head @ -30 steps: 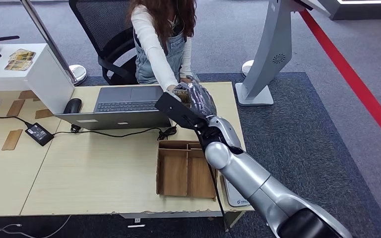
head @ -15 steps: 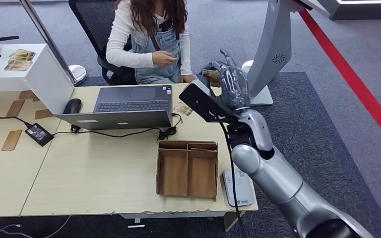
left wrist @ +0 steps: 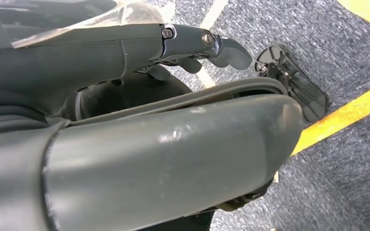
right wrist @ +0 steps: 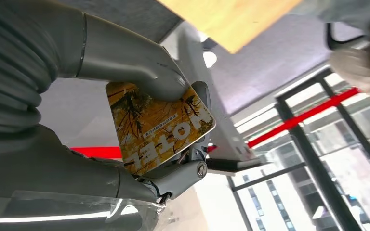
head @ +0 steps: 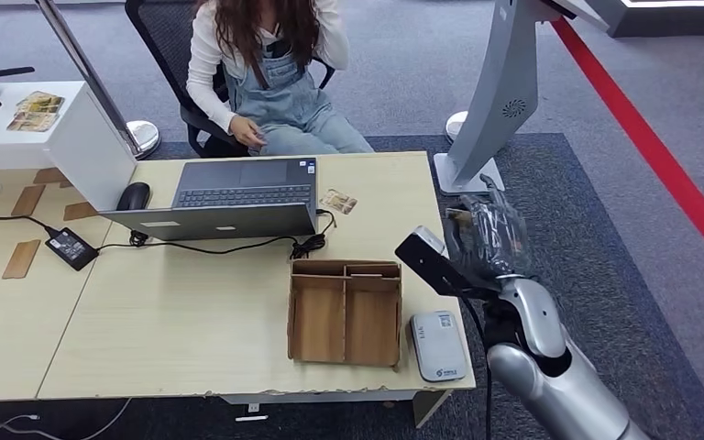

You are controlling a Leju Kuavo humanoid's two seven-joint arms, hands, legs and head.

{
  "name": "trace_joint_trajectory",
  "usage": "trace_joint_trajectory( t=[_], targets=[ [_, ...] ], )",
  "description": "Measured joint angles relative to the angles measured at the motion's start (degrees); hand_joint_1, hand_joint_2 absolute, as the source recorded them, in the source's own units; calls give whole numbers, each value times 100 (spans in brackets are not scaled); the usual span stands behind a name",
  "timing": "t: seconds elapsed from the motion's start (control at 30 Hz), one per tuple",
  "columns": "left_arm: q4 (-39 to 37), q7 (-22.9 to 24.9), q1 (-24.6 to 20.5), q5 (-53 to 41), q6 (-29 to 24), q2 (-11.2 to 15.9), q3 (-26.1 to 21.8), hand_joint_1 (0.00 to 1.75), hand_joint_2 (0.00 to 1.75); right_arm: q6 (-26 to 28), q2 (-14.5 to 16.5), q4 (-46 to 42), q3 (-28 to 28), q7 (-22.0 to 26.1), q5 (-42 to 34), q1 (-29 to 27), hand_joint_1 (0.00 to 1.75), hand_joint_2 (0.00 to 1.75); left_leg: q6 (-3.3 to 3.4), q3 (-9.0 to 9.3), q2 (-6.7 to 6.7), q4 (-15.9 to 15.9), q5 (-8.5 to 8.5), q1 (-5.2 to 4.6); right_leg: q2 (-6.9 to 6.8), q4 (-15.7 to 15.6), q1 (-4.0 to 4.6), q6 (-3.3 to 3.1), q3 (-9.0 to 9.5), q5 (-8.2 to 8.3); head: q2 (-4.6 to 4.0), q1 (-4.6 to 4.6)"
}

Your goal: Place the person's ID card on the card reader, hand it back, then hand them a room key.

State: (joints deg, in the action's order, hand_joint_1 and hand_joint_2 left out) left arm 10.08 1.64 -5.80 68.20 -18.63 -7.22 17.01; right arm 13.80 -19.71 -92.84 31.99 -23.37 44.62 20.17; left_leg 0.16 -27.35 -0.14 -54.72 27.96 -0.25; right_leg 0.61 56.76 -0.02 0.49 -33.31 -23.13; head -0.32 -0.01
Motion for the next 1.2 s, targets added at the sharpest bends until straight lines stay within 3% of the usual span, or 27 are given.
trace_joint_trajectory(
  t=[0.2, 0.43, 1.2],
  targets=[
    [0, 2, -3, 90, -9, -2, -63, 0, 0, 4, -58, 218, -91, -118, 55, -586, 175, 175, 0, -2, 0, 0, 0, 2, 0, 0, -1, 0, 0, 0, 0, 1],
    [0, -4, -3, 167, -6, -2, -131, 0, 0, -35, -49, 508, -89, -203, -188, -898, 175, 175, 0, -2, 0, 0, 0, 1, -1, 0, -2, 0, 0, 0, 0, -1],
    [0, -8, -2, 208, -6, -2, -280, 0, 0, 11, 238, 1014, 156, -165, -625, -981, 175, 175, 0, -2, 1, 0, -1, 2, -1, 0, -2, 0, 0, 0, -1, 0]
  ],
)
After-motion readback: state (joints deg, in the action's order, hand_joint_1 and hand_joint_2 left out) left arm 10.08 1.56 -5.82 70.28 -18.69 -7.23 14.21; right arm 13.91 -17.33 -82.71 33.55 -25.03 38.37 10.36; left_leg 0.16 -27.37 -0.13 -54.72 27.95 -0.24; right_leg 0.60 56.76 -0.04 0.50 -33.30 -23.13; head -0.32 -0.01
